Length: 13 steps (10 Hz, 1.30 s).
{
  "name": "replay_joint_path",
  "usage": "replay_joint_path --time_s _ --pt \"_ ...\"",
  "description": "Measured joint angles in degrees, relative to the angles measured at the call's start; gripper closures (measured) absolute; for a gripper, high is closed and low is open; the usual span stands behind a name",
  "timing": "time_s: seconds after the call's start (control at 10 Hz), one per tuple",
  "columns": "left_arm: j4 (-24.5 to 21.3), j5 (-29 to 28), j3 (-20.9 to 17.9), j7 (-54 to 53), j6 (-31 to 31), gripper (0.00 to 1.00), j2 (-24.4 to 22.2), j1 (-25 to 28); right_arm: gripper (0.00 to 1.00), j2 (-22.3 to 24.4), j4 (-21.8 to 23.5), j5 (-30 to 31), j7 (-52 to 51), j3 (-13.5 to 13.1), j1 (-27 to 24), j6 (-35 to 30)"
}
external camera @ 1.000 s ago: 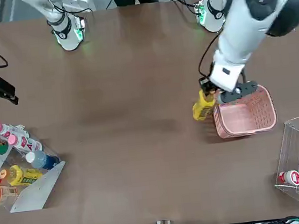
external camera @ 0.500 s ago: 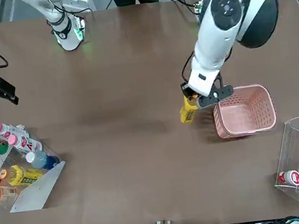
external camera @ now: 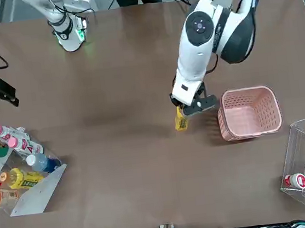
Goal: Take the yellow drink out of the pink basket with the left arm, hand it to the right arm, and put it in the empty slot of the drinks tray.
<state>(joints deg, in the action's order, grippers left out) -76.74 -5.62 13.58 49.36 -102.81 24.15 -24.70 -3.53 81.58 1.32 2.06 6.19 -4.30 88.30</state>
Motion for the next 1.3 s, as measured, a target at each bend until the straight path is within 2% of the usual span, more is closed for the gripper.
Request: replay_joint_path --time_s 0.3,0.5,0.7,1.3 --pt "0.1 0.0 -0.2 1.3 -1.9 0.66 1.8 -3.1 0.00 0.0 0.0 0.0 0.0 0.0 0.2 0.0" --pt "0.1 0.0 -0.4 3.0 -4.9 0.66 4.7 -5.2 0.00 0.0 0.0 0.0 0.0 0.1 0.3 0.0" --pt "0.2 -0.1 -2.1 4.4 -8.1 0.66 7.3 -7.5 0.00 0.0 0.0 0.0 0.0 0.1 0.3 0.0" --pt "2.2 -0.1 -4.0 6.9 -11.4 0.66 9.6 -10.7 0.00 0.0 0.0 0.0 0.0 0.1 0.4 0.0"
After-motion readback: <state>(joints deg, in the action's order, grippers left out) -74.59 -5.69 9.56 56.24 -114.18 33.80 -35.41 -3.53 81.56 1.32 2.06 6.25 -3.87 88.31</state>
